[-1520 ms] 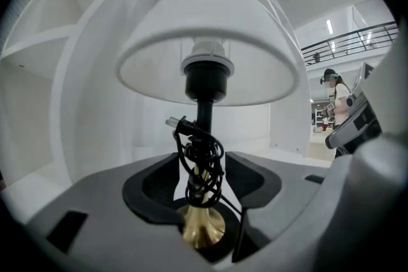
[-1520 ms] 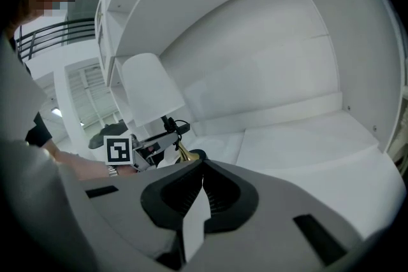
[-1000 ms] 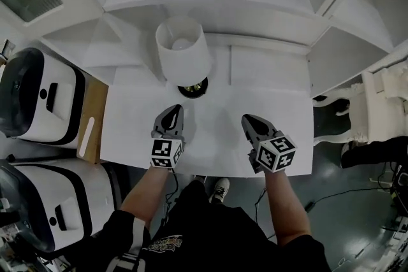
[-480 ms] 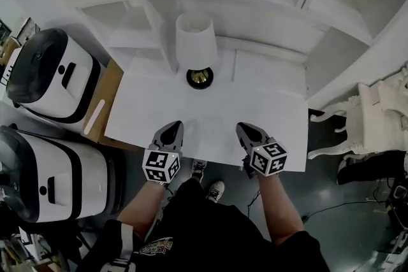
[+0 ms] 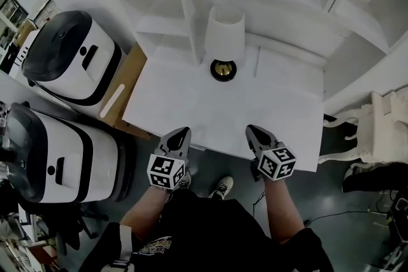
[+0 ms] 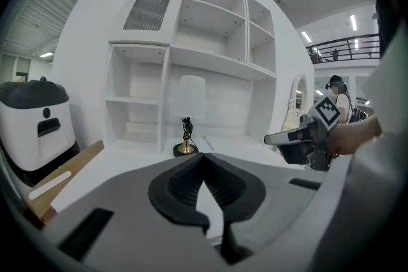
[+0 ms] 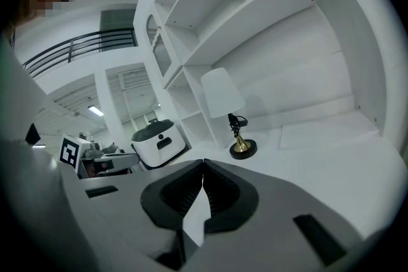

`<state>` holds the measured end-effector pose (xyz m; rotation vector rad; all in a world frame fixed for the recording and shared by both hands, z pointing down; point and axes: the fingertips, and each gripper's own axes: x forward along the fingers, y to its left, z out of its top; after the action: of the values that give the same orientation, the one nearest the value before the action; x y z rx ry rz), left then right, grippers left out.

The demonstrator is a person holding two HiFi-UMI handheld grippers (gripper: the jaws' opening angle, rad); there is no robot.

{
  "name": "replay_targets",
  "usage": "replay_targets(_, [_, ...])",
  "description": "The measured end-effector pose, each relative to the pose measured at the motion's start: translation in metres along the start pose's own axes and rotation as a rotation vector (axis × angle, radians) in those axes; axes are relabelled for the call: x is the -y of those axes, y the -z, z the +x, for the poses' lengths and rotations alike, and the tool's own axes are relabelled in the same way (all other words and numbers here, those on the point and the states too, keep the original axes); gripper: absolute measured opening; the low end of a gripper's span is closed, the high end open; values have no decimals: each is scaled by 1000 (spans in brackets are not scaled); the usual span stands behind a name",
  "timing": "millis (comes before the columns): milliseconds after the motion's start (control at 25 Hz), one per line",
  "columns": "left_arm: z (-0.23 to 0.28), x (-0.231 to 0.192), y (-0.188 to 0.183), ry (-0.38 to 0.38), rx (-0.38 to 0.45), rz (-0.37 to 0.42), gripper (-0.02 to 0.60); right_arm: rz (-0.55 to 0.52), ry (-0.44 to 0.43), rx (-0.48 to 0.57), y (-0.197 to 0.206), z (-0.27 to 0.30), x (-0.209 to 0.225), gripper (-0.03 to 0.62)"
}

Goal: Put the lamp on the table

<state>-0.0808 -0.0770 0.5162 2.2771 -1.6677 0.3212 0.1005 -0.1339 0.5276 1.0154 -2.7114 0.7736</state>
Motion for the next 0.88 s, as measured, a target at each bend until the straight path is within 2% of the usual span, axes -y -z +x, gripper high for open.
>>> replay_targets(200, [-10, -14, 6, 73, -22, 10, 6, -1, 34, -3, 8, 10, -24, 26])
replay_targets(680, [-23, -52, 4, 318, -32, 46, 6, 47, 236, 92, 22, 17, -91, 26])
replay_targets(880, [-31, -59, 13, 382, -46, 55, 6, 79, 290, 116, 38, 16, -110, 26])
